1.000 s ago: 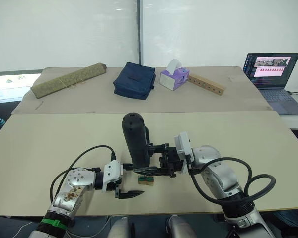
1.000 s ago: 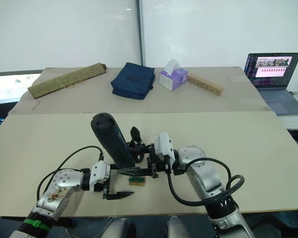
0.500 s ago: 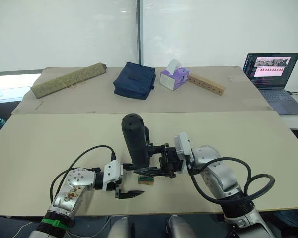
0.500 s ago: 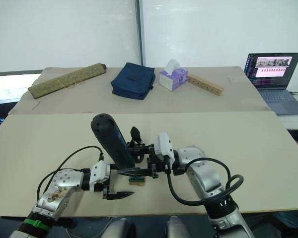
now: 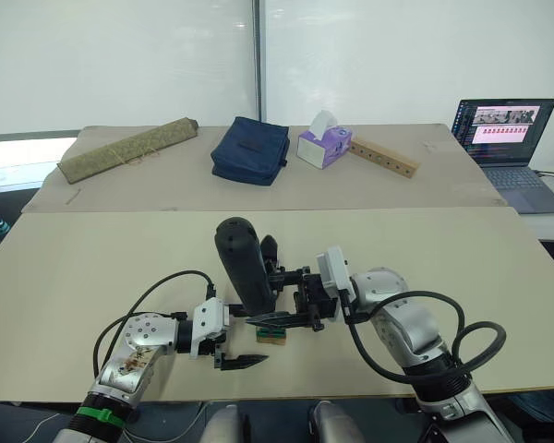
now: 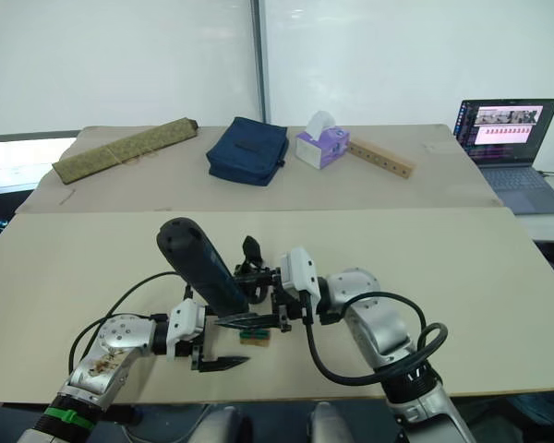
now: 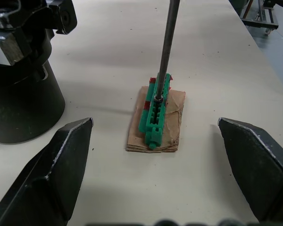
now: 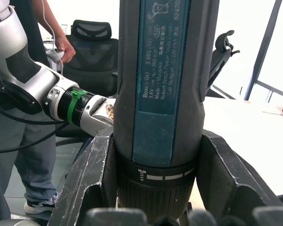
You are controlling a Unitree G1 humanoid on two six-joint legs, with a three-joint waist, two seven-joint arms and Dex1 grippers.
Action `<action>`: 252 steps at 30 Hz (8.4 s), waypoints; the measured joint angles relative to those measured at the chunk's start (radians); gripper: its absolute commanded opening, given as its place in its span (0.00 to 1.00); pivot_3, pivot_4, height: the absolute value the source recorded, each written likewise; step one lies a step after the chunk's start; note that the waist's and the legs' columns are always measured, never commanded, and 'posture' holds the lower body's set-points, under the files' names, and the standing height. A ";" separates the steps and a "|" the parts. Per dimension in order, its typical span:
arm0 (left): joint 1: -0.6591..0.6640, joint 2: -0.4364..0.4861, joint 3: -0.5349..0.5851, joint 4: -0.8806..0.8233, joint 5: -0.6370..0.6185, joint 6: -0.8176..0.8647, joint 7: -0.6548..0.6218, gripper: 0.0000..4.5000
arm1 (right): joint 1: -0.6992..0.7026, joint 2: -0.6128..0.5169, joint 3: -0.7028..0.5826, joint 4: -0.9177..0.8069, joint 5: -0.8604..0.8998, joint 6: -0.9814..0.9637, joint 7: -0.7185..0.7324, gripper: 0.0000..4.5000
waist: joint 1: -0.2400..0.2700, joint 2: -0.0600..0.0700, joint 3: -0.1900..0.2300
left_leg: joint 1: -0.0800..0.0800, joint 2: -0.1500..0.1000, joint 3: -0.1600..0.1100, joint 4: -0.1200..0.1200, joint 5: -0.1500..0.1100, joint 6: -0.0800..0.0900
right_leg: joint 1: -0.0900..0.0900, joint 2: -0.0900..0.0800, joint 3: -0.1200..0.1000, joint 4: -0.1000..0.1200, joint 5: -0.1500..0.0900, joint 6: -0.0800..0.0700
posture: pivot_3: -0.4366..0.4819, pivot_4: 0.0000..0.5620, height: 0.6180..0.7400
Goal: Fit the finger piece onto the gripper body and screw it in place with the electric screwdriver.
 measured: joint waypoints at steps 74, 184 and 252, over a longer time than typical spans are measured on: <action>-0.011 -0.043 0.153 0.033 -0.081 0.120 0.127 0.99 | -0.134 -0.141 -0.230 -0.279 0.360 0.333 -0.179 0.42 | -0.003 -0.009 0.006 | -0.005 0.000 -0.005 0.000 0.000 0.000 | -0.004 0.000 0.000 -0.001 0.000 0.000 | 0.48 0.27 1.00; -0.139 -0.136 0.061 0.093 0.026 0.141 0.242 0.99 | -0.204 -0.184 -0.243 -0.287 0.438 0.419 -0.221 0.42 | -0.010 -0.009 0.005 | -0.005 0.000 -0.008 0.002 0.000 0.000 | -0.003 0.000 0.000 -0.001 0.002 0.003 | 0.48 0.27 1.00; -0.153 -0.142 0.044 0.117 0.033 0.126 0.232 0.50 | -0.376 0.070 -0.063 0.001 0.078 0.343 -0.188 0.42 | -0.006 -0.008 0.004 | -0.004 0.000 -0.007 0.002 0.000 0.000 | -0.003 -0.001 0.000 0.000 0.002 0.002 | 0.48 0.27 1.00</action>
